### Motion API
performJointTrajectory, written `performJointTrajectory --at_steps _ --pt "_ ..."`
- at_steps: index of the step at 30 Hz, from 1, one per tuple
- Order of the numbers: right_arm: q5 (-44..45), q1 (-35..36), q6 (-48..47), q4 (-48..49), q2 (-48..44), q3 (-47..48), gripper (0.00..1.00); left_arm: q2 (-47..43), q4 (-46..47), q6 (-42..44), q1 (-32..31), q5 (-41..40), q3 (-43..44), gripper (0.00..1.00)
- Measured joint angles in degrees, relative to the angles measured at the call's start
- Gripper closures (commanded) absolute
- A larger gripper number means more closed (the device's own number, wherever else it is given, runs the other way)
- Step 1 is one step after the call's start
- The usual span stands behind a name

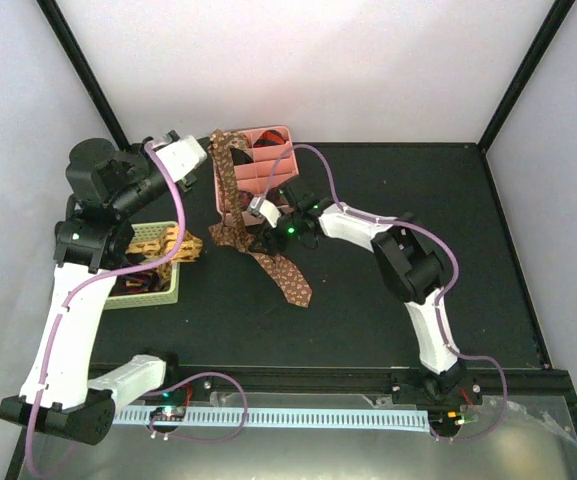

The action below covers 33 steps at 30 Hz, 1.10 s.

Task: Roll the ties
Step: Flatten out the tie at the center of the board.

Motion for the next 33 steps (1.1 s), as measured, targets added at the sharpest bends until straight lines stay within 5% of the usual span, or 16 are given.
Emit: performJointTrajectory --at_steps 6,18,20,23,24,33 --pt "-0.2 0.4 -2.3 -3.8 4.0 4.2 0.31 -2.1 0.0 1.4 1.0 1.9 -1.6 0.99" --pt "-0.1 1.3 -5.4 -10.2 10.1 11.9 0.43 -6.2 0.0 3.2 1.6 4.1 -4.5 0.99" --pt "0.0 2.1 -6.2 -11.1 11.0 13.0 0.52 -6.6 0.1 3.4 1.6 4.0 -4.7 0.99" --pt "0.2 3.2 -7.2 -11.9 12.3 14.1 0.94 -7.4 0.0 3.7 1.6 4.0 -5.3 0.99" --pt "0.3 3.5 -7.5 -12.3 12.7 14.3 0.98 -7.7 0.0 3.8 1.6 3.9 -5.6 0.98" --pt "-3.8 -0.9 -15.4 -29.6 8.0 14.3 0.98 -14.0 -1.6 10.7 3.9 -1.3 -14.3 0.98"
